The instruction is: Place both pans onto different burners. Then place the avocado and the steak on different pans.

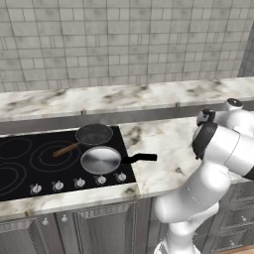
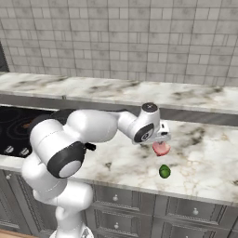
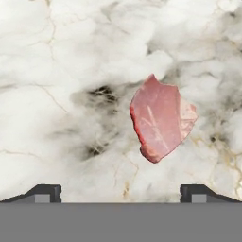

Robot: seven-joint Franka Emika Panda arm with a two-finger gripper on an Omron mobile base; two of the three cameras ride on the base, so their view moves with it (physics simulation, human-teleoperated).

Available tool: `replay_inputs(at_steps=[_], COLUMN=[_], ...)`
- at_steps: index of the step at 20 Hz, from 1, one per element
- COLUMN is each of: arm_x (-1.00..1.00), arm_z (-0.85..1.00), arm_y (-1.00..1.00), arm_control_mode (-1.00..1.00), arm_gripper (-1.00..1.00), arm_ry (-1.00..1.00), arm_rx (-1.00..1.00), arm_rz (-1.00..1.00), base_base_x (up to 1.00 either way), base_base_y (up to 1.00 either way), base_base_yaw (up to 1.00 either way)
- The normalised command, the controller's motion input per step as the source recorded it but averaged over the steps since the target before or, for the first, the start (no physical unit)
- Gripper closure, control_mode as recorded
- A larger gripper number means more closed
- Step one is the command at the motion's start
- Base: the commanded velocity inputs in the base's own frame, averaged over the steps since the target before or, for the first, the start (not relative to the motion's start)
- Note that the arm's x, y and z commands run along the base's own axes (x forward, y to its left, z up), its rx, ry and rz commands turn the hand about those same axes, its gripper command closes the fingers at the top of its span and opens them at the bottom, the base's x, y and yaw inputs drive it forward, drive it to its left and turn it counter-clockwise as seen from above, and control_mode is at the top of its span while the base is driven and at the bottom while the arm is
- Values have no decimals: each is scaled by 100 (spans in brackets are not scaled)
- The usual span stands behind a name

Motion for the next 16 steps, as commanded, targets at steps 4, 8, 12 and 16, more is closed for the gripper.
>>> replay_inputs(at_steps=[4, 8, 12, 16], arm_x=[12, 17, 21, 21], arm_z=[-22, -37, -41, -29], arm_y=[0, 0, 0, -4], arm_control_mode=[-100, -100, -100, -100], arm_gripper=[-100, -100, -100, -100], arm_ry=[0, 0, 0, 0], arm_rx=[0, 0, 0, 0], arm_rz=[0, 0, 0, 0], base_base_x=[0, 0, 0, 0], base_base_y=[0, 0, 0, 0], base_base_yaw=[0, 0, 0, 0])
